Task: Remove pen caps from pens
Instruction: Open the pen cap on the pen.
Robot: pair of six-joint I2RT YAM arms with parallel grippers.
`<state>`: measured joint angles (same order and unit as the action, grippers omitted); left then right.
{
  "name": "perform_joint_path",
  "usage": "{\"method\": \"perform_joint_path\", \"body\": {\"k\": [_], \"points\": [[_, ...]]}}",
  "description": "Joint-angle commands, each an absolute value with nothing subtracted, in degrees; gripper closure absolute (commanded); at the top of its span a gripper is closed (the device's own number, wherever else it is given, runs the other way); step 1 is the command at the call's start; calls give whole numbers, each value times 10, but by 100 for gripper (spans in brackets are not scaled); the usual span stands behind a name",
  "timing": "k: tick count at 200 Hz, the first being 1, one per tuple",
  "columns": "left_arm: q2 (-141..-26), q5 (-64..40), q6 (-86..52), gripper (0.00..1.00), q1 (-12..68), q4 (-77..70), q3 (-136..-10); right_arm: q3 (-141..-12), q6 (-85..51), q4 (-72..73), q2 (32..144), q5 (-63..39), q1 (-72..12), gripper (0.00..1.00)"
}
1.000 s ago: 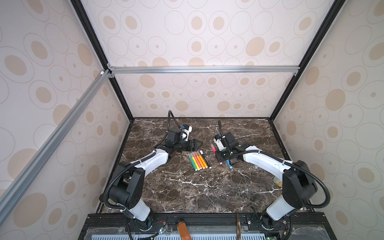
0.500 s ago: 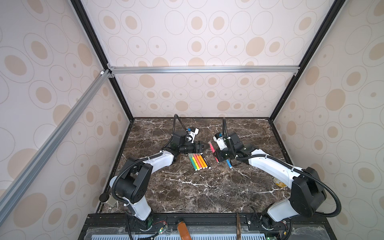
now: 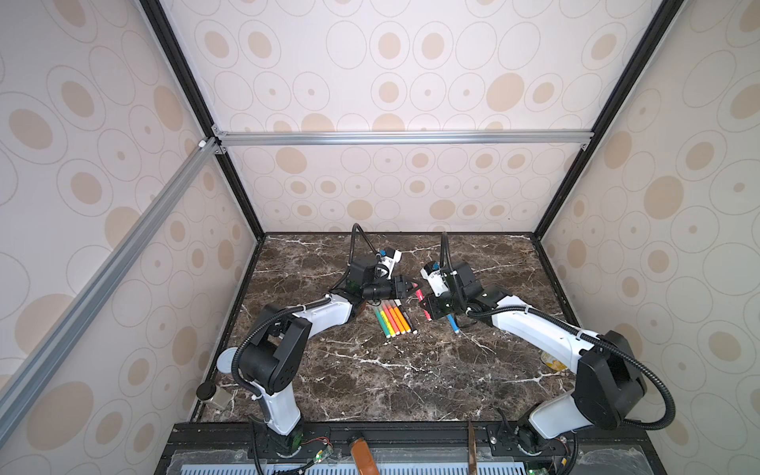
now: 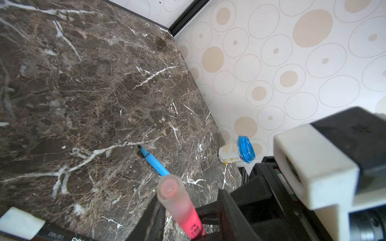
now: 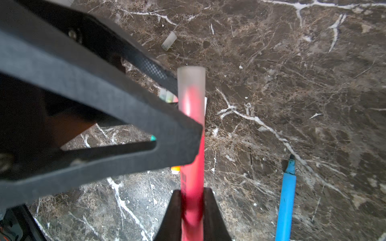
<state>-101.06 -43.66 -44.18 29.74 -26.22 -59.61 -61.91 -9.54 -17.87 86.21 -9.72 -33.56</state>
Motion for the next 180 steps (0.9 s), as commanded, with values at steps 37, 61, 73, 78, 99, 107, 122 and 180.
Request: {"method": "perform_joint_path", "body": {"k": [37,61,73,78,99,107,122,180], "points": [[-1024,-443,-453,69,304,-278,-631,-605,-86,-171,838,-110,-337,100],[-1027,-439,-454,69,305,-277,-635,-601,-83,-168,833,-112,-336,100],[-1030,-439,-454,67,305,-277,-639,-600,-83,-167,832,-114,-337,100],[-1032,-439,-456,67,305,-277,-642,-599,-83,-166,832,-114,-337,100],[-1036,-440,-456,70,307,-277,-647,-595,-84,-160,830,-112,-337,100],[-1037,-442,-457,71,308,-279,-648,-594,-84,-161,831,-109,-337,100],[-1037,-447,-459,77,308,-283,-648,-593,-87,-160,832,-105,-337,100],[-1033,-459,-471,94,311,-302,-637,-588,-99,-142,844,-106,-337,76]]}}
